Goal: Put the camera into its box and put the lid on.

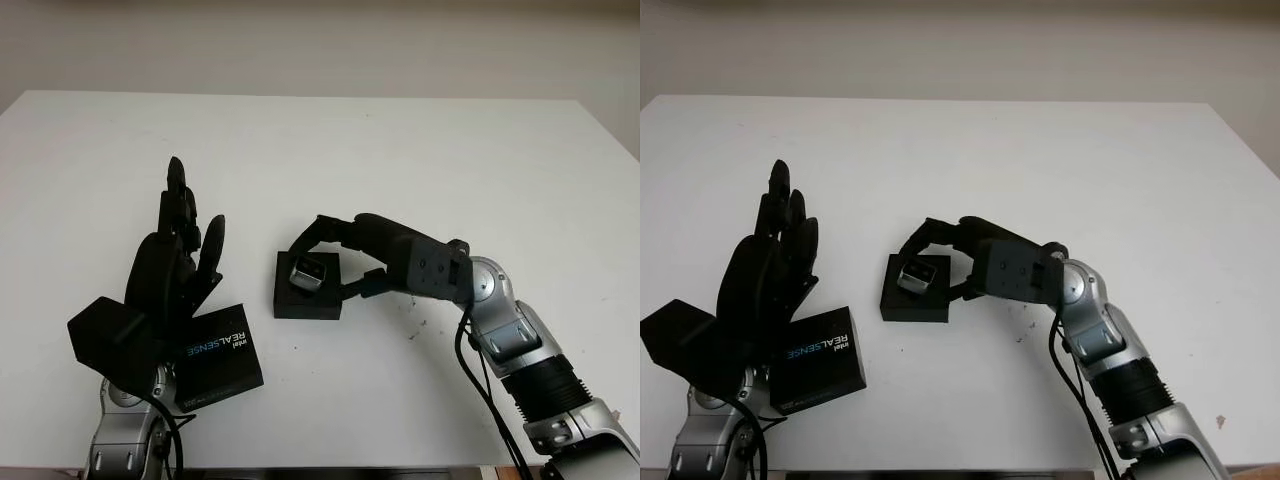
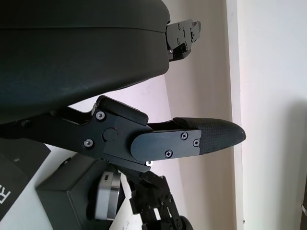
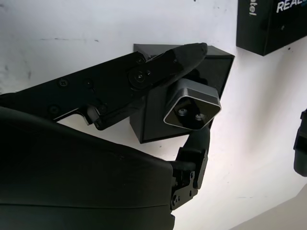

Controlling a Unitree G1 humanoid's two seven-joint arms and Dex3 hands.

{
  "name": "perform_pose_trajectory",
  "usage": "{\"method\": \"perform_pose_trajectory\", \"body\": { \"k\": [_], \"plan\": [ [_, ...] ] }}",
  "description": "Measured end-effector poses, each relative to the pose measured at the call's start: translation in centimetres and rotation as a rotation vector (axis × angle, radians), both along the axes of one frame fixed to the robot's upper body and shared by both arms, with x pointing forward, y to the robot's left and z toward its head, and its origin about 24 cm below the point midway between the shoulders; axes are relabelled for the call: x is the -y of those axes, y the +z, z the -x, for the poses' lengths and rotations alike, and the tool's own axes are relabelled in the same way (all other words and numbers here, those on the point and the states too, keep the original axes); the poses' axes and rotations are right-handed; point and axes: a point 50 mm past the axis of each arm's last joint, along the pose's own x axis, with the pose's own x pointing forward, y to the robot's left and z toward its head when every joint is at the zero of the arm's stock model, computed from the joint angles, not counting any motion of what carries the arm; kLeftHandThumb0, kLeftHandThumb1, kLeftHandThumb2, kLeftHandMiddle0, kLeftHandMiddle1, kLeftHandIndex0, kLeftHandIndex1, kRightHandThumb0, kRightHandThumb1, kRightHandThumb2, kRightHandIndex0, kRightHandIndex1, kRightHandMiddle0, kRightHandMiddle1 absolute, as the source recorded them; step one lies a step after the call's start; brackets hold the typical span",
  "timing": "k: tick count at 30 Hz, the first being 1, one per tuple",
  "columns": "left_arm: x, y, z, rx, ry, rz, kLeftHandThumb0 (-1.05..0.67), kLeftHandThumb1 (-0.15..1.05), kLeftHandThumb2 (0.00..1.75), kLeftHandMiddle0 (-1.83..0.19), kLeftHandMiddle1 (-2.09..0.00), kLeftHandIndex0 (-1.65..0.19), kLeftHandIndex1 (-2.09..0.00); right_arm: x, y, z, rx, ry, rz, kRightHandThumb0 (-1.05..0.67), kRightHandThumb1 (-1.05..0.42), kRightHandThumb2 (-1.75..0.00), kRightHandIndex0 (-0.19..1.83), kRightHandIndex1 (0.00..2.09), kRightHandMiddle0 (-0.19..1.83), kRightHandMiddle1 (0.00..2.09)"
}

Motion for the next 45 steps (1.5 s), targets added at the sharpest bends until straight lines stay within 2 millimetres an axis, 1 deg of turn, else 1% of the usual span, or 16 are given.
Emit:
{"method": "perform_pose_trajectory", "body": {
  "k": [2,5,14,19,22,24,26,28,32,36,40,42,45],
  "plan": [
    [0.1,0.0,0.0,0.0,-0.003,0.003,-0.78,1.05,0.48,0.19,-0.02,0.19,0.0,0.0,0.0,0.0,0.001,0.004,0.004,-0.65,-0.94,-0.05,0.04,0.04,0.1,0.59],
    [0.2,0.0,0.0,-0.001,-0.004,0.003,-0.79,1.05,0.49,0.19,-0.01,0.19,0.0,0.0,0.0,0.1,0.006,0.01,0.007,-0.65,-0.94,-0.05,0.03,0.04,0.1,0.55],
    [0.3,-0.1,0.0,-0.002,-0.003,-0.002,-0.78,1.05,0.5,0.19,0.0,0.19,0.0,0.2,-0.2,0.1,0.004,0.001,0.023,-0.64,-0.93,-0.05,0.04,0.05,0.11,0.5],
    [0.5,-0.1,0.0,-0.004,-0.004,-0.006,-0.77,1.05,0.5,0.19,0.0,0.19,0.0,0.7,-0.6,0.1,-0.022,-0.073,-0.027,-0.6,-0.93,-0.05,0.08,0.07,0.15,0.51],
    [0.5,-0.2,0.0,-0.003,-0.004,-0.004,-0.77,1.05,0.51,0.19,0.0,0.19,0.0,0.9,-0.3,0.0,0.01,-0.143,-0.08,-0.59,-0.92,-0.05,0.13,0.09,0.18,0.55],
    [0.5,-0.1,0.1,0.002,-0.005,-0.004,-0.77,1.05,0.51,0.19,0.0,0.19,0.0,0.9,0.1,0.1,0.04,-0.192,-0.142,-0.6,-0.92,-0.05,0.19,0.1,0.12,0.75],
    [0.5,-0.1,0.1,0.004,-0.004,-0.004,-0.77,1.05,0.51,0.19,0.0,0.19,0.0,0.8,0.5,0.3,0.065,-0.23,-0.219,-0.62,-0.92,-0.05,0.22,0.1,0.07,0.88],
    [0.5,-0.1,0.1,0.004,-0.004,-0.002,-0.78,1.05,0.51,0.19,0.0,0.19,0.0,0.6,0.7,0.7,0.073,-0.252,-0.275,-0.63,-0.92,-0.05,0.24,0.11,0.07,0.93],
    [0.5,-0.1,0.1,0.004,-0.004,0.001,-0.78,1.05,0.5,0.19,-0.01,0.19,0.0,0.3,0.2,1.6,0.036,-0.294,-0.353,-0.61,-0.89,-0.05,0.27,0.12,0.05,1.04],
    [0.4,-0.1,0.1,0.005,-0.002,0.006,-0.78,1.05,0.49,0.19,-0.02,0.19,0.0,0.1,-0.3,2.4,0.004,-0.346,-0.407,-0.59,-0.9,-0.05,0.26,0.11,0.04,1.07],
    [0.3,-0.1,0.1,0.005,-0.001,0.003,-0.78,1.05,0.49,0.19,-0.03,0.19,0.0,0.0,-0.8,3.2,-0.021,-0.37,-0.421,-0.59,-0.9,-0.05,0.22,0.09,0.02,1.05],
    [0.3,-0.1,0.1,0.006,-0.001,0.004,-0.79,1.05,0.48,0.19,-0.04,0.19,0.0,-0.2,-1.3,3.6,-0.032,-0.369,-0.406,-0.61,-0.92,-0.06,0.21,0.08,0.03,1.04],
    [0.3,-0.1,0.1,0.006,-0.003,0.005,-0.78,1.05,0.48,0.19,-0.03,0.19,0.0,-0.5,-1.9,4.1,0.0,-0.367,-0.357,-0.64,-0.93,-0.06,0.22,0.08,0.07,1.02]
  ]
}}
